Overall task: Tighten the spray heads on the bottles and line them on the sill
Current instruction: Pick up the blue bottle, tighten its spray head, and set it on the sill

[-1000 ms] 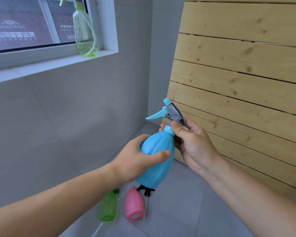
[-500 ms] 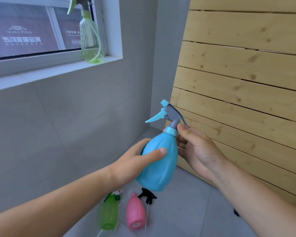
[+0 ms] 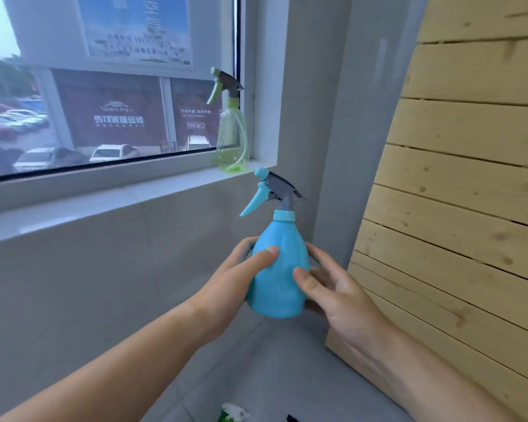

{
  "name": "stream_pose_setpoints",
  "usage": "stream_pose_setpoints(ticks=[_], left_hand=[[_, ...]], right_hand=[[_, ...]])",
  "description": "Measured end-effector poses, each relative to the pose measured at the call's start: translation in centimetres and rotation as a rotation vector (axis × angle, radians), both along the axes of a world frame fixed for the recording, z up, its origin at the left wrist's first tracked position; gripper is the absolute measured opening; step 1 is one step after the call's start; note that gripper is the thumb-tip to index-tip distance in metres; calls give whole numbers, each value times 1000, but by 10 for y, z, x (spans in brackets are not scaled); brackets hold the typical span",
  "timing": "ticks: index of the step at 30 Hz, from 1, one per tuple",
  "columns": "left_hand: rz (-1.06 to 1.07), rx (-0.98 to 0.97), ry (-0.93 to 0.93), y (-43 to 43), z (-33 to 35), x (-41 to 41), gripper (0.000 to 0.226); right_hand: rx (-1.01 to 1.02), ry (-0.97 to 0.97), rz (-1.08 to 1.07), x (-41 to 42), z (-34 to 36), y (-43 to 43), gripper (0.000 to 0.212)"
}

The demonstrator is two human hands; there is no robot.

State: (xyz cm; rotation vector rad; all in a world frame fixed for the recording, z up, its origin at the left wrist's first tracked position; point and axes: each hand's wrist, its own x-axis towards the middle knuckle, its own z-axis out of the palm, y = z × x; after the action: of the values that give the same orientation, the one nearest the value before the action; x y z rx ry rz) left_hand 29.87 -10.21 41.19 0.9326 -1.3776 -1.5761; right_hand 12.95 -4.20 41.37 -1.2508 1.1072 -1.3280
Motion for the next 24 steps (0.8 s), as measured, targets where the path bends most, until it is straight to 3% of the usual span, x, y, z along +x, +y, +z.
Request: stream_pose_setpoints(ticks=[6,12,17,21,24], left_hand=[[117,-244,-23,-63,66,42,55],[265,-313,-71,-130,114,86,48],[350,-316,-208,-166,125,113,84],[390,-268,-229,-181,119,118,53],[417,-259,-235,-192,110,121,50]], right_hand=[[-139,127,-5,35,55,-99,47],[-268,283,-17,78,106,-177,39],[-282,350,-24,109,113,-218,44],[-280,335,-40,124,104,-234,38],[-289,360,-72,128,98,-242,44]])
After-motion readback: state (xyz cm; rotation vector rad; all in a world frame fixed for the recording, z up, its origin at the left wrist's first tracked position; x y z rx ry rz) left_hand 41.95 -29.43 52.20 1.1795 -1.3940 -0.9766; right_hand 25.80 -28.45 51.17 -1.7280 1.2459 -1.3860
